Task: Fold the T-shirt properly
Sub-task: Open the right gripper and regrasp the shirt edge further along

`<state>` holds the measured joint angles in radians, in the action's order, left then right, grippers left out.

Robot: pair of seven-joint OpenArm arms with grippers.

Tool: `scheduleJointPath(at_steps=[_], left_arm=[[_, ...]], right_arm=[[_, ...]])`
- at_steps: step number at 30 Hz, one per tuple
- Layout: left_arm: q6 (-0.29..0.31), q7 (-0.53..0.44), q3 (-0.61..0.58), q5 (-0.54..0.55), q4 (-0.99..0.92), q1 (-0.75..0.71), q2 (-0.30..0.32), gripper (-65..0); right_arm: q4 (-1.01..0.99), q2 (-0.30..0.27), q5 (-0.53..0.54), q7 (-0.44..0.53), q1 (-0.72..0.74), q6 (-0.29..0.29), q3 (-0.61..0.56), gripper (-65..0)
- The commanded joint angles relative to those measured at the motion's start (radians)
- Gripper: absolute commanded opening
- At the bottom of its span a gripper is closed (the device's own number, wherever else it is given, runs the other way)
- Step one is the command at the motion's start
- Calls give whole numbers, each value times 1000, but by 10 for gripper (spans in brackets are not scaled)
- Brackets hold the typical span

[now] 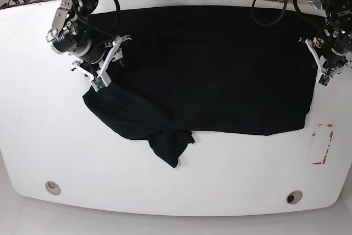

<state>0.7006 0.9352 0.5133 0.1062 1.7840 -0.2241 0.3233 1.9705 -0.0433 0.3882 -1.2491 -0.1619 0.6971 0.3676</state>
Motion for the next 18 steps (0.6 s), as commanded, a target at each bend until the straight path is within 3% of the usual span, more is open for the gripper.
scheduleJointPath(at_steps=[1,6,12,18], left_arm=[[-2,-11,6,5,15,5,17,-453],[-2,-11,5,7,15,5,17,-453],[-2,-11,3,7,14,5,17,-453],[-2,-11,0,7,12,5,17,-453]], right_arm=[[16,10,-42,38,22,1,3,-323],[16,21,-154,42,29,1,3,-258],[8,21,-168,85,29,1,6,-176],[-101,21,-160,122,29,1,12,-197]])
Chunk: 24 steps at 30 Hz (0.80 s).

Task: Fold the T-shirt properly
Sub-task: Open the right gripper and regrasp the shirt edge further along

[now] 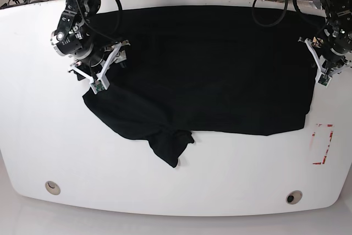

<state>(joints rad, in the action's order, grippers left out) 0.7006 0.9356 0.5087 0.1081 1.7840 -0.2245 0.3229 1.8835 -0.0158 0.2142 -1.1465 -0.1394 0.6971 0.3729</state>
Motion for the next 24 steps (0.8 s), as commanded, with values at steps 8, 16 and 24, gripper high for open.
scheduleJointPath(at_steps=[8,16,24], left_arm=[[-2,-11,5,5,12,7,17,-453],[-2,-11,5,5,12,6,17,-453],[-2,-11,5,5,10,4,17,-453]], right_arm=[[-40,-5,14,56,5,1,4,-344],[-32,14,15,58,7,1,5,-520],[-35,14,15,81,27,1,7,-650]])
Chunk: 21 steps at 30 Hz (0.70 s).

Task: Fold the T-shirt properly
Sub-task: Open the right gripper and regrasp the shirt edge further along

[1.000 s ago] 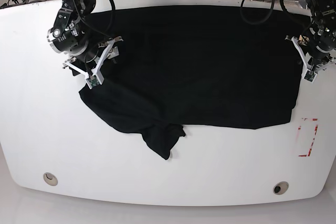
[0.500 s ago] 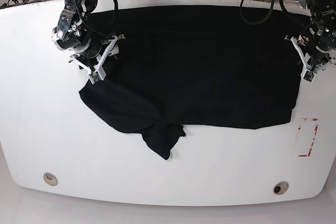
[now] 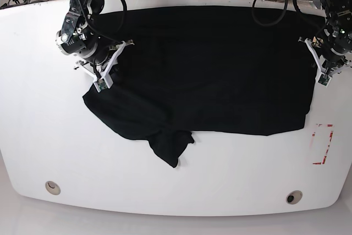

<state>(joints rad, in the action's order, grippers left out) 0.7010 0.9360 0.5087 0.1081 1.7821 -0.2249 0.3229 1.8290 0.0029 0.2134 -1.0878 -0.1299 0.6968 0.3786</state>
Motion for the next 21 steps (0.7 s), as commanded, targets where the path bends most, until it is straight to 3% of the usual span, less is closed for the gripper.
scheduleJointPath(at_steps=[1,15,21], left_arm=[[-3,-12,5,5,12,5,17,-453],[-3,-12,5,0,12,0,18,-453],[-3,-12,3,0,12,-11,18,-453]], right_arm=[[19,-5,16,22,17,1,1,-650],[21,-2,17,22,82,1,-7,-644],[15,-7,91,22,95,1,-7,-644]])
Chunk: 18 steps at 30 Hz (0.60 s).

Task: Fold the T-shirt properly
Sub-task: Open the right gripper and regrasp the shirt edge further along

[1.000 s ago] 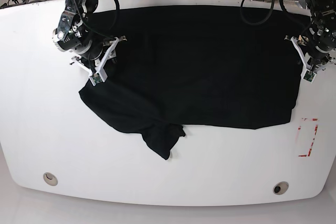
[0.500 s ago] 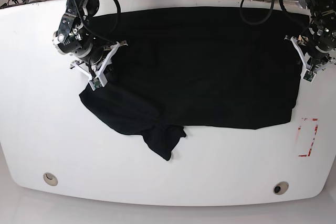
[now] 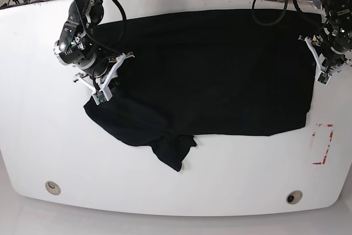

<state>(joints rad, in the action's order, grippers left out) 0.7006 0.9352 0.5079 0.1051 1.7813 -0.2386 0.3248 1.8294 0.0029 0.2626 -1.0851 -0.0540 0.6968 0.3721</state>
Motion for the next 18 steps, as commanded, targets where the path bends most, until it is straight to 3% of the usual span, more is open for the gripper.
scheduleJointPath(at_steps=[1,13,18], left_arm=[[-2,-11,-1,3,13,3,17,-453],[-2,-11,-10,2,13,2,17,-453],[-2,-11,-9,2,13,2,17,-453]], right_arm=[[14,-8,57,19,21,1,0,-644],[-75,-10,74,23,65,1,3,-636],[-171,-59,86,23,108,1,1,-495]])
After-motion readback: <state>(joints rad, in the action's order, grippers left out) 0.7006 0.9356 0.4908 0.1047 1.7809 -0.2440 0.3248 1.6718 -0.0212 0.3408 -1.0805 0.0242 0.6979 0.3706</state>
